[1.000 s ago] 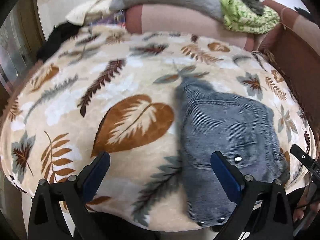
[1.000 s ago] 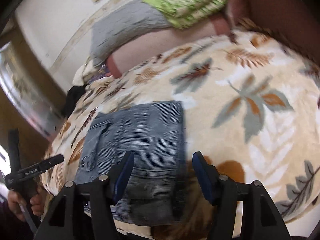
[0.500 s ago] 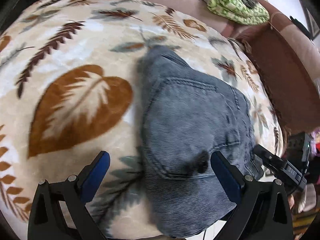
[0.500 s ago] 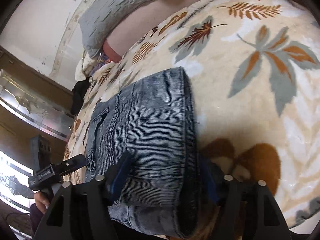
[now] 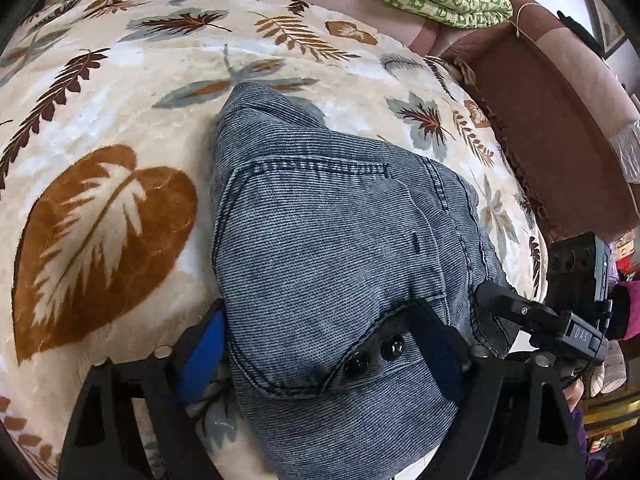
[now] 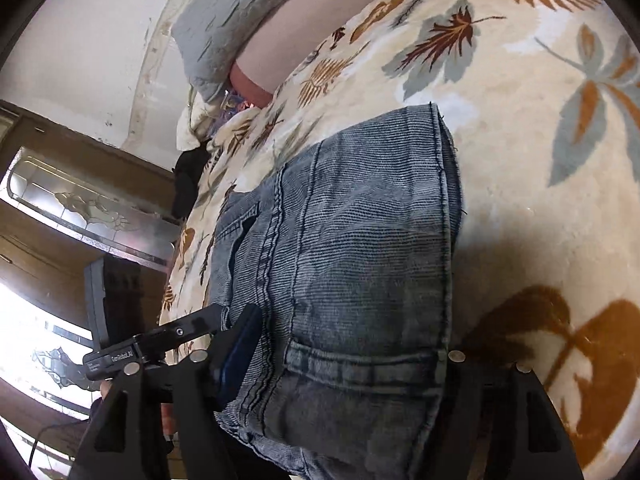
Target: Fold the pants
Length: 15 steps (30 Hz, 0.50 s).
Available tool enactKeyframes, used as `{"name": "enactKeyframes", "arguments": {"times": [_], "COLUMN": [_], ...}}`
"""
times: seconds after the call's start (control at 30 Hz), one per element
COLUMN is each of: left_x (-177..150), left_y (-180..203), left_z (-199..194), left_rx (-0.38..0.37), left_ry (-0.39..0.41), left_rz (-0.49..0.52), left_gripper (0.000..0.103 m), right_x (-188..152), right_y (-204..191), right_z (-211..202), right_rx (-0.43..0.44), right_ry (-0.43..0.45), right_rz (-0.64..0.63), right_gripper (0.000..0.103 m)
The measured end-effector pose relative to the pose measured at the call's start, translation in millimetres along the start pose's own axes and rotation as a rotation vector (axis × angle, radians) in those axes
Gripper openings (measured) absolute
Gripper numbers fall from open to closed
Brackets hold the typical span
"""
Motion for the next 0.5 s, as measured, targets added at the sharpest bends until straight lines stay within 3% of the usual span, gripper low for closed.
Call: {"name": "enactKeyframes", "arguments": {"times": [0.03,0.1,0.17,0.2,0.27,0.5], "left_x": [1,1,2,1,2,14], "left_y": [0,0,2,2,4,11], "left_z": [1,-2,-5,-8,-12,-39], "left_rx": [0.004,-0.001,-0.003,-0.004,0.010,0.031], "left_ry": [0.002,0.011,0.023,0.027,0.035,0.096], "left_rz": [0.000,0.003,0.013,0.017,0.026,0.064], "left_gripper": [0.081,0.072,0.053,0.051,0.040,0.030], "right_x": [2,2,0,-2,-3,0], "right_y": [0,0,-7,-10,-23,-58], "right_z": [2,6,6,3,2,-4], "right_rx": [0.005,0.002,-0.011,-0.022,-0.041,-0.035], "right_ry": [-0.009,-0.028,-0.015,-0.008,0.010,0.073], "right_rz": [0.004,-0.006,-0.044,-0.069,-0.139,-0.257], "right_gripper": [0.067,0.046,0.039,0.036,0.034,0.033]}}
Point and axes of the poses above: each gripper's, at about its wrist camera, not at the fingertips, and z roughly the way its jaws point, y to its right, x to its top, the point moved 7 cm from there along z, roughly the way its jaws point, and after that the axes turned 4 degrees about x, right-handed, at the moved point
